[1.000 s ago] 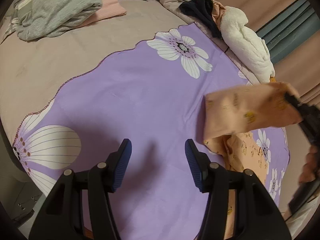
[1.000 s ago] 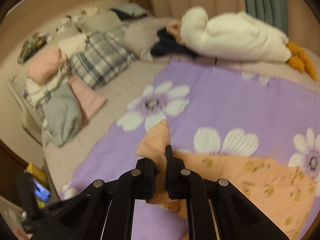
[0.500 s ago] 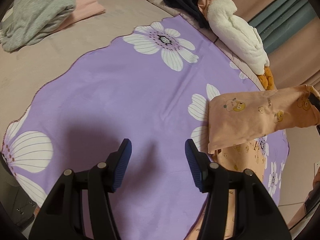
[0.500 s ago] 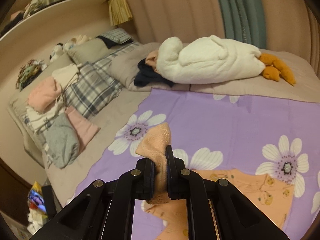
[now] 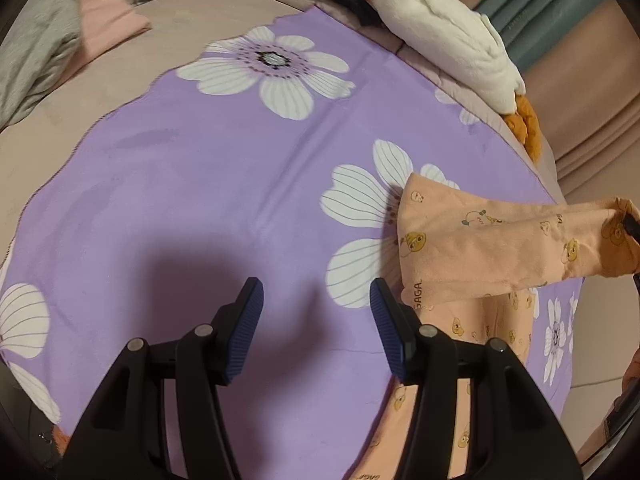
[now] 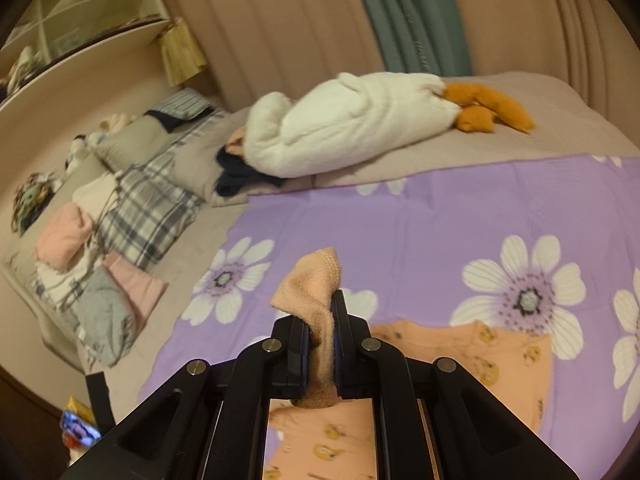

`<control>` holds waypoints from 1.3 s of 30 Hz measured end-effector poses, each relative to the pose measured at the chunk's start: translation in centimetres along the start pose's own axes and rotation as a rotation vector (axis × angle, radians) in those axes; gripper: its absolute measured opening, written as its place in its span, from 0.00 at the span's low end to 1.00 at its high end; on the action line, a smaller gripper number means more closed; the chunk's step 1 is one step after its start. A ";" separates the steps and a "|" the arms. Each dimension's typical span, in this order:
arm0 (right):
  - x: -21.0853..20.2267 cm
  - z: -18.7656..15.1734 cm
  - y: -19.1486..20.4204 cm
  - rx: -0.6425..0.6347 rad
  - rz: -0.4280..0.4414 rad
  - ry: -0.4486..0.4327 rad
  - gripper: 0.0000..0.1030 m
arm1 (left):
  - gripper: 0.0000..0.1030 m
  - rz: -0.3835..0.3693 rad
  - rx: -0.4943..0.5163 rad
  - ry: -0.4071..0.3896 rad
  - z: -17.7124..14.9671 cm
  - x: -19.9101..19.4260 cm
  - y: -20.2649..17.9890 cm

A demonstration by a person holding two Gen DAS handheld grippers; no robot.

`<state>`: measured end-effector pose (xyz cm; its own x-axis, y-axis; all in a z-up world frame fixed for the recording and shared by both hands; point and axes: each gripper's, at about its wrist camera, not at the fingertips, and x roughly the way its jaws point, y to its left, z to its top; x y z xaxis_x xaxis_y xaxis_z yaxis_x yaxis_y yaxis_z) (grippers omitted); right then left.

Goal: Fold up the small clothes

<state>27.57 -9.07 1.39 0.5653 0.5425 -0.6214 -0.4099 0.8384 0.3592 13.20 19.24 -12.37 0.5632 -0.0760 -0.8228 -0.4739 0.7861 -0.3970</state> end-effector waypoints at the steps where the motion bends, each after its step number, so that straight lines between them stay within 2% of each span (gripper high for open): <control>1: -0.1 -0.2 -0.7 0.013 -0.004 0.001 0.10 | 0.53 0.000 0.008 0.005 0.1 0.4 -0.4; 13: 0.0 -2.6 -9.4 0.149 -0.115 0.040 0.10 | 0.53 0.007 0.122 0.048 0.7 3.8 -6.1; 23: 2.5 -6.4 -16.5 0.279 -0.192 0.161 0.10 | 0.53 0.028 0.206 0.093 0.4 6.8 -9.5; 35: 2.8 -8.5 -19.8 0.369 -0.231 0.211 0.10 | 0.53 0.092 0.248 0.146 -1.1 11.0 -10.8; 37: 2.3 -8.7 -20.6 0.396 -0.241 0.209 0.14 | 0.54 0.099 0.255 0.140 -1.1 11.2 -10.9; 39: 1.7 -8.8 -20.9 0.398 -0.286 0.198 0.25 | 0.55 0.103 0.260 0.137 -1.2 11.3 -11.0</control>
<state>30.81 -26.08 -13.31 0.4531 0.3016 -0.8389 0.0659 0.9271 0.3689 23.96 9.05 -17.74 0.4164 -0.0557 -0.9075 -0.3247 0.9232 -0.2057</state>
